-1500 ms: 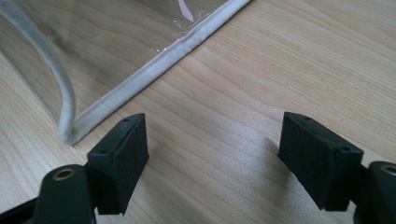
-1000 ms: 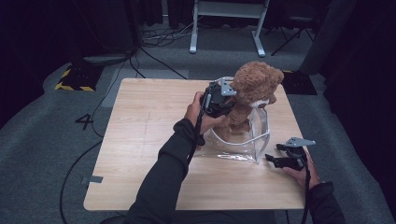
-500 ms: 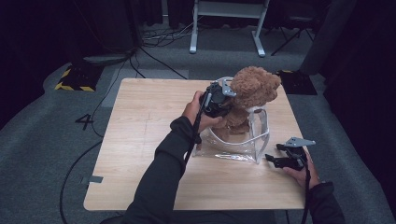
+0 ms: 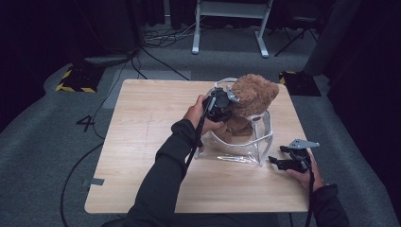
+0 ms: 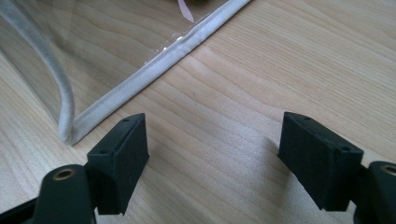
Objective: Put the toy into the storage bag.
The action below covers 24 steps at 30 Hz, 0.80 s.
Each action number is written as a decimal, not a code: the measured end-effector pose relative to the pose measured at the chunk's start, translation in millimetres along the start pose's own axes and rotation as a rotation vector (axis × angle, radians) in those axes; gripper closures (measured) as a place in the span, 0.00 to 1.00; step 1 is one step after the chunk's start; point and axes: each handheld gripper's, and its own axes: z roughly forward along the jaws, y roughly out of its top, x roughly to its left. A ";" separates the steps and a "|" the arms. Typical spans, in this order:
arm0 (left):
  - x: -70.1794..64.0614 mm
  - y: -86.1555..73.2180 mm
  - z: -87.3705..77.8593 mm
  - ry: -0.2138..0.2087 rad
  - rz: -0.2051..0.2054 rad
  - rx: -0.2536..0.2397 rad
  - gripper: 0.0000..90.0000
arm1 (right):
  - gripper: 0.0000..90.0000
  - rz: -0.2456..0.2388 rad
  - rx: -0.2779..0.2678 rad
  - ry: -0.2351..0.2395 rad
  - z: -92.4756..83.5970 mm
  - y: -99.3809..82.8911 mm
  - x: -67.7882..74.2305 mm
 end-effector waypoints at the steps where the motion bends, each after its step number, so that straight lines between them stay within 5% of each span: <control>1: -0.1 -0.1 0.3 -0.002 -0.002 0.005 0.77 | 0.26 0.000 0.000 0.000 0.0 0.0 0.0; 9: 2.8 -1.0 0.8 -0.011 0.026 0.066 0.76 | 0.26 0.000 0.000 0.000 0.0 0.0 0.0; 11: 0.3 -1.7 3.5 -0.012 -0.013 0.049 0.76 | 0.26 0.000 0.000 0.000 0.0 0.0 0.0; 24: 6.3 -1.6 6.8 -0.046 0.016 0.138 0.75 | 0.26 0.000 0.000 0.000 0.0 0.0 0.0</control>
